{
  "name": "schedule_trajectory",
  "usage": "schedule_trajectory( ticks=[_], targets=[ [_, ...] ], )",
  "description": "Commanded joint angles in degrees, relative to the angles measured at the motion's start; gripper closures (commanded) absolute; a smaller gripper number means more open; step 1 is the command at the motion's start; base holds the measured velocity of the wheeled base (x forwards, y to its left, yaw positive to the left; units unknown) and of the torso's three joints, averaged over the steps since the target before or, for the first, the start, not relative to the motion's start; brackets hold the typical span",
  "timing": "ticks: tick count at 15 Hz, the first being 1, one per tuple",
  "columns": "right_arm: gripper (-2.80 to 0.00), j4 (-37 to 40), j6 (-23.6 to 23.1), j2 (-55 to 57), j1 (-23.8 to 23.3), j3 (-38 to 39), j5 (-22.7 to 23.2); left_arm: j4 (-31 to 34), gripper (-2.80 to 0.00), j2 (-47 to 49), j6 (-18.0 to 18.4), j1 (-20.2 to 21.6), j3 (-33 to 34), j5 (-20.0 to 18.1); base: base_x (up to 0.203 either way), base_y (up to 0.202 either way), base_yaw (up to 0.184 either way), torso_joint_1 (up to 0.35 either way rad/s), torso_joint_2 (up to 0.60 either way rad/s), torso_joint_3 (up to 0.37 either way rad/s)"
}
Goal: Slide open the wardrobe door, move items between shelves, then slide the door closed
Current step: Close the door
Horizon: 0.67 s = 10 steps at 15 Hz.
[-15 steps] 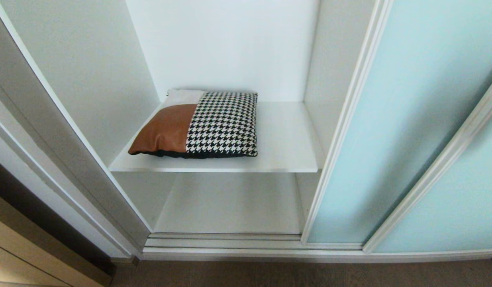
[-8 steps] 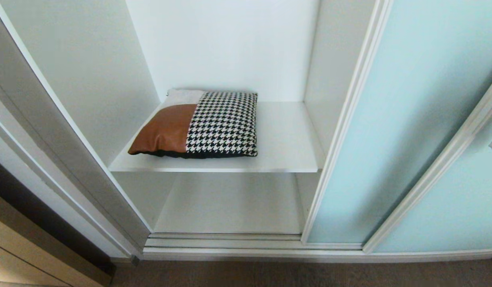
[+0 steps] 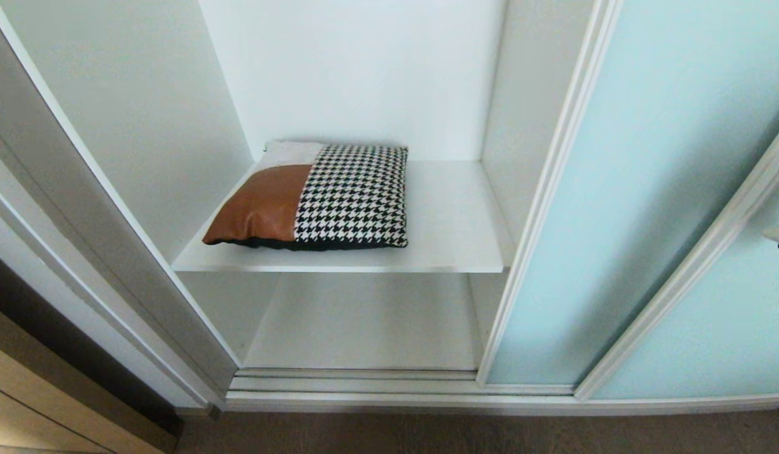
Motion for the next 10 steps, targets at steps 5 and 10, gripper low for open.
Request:
schedule_trajectory(
  ticks=[5,10],
  targets=[
    [0.00,-4.0,0.0,4.0,0.1,-0.9,0.4,0.0,0.00,0.1,0.0,0.0,0.1,0.0,0.000,0.000,0.000,0.000,0.00,0.000],
    [0.00,-6.8,0.0,6.1,0.1,-1.2,0.5,0.0,0.00,0.1,0.0,0.0,0.1,0.0,0.000,0.000,0.000,0.000,0.00,0.000]
  ],
)
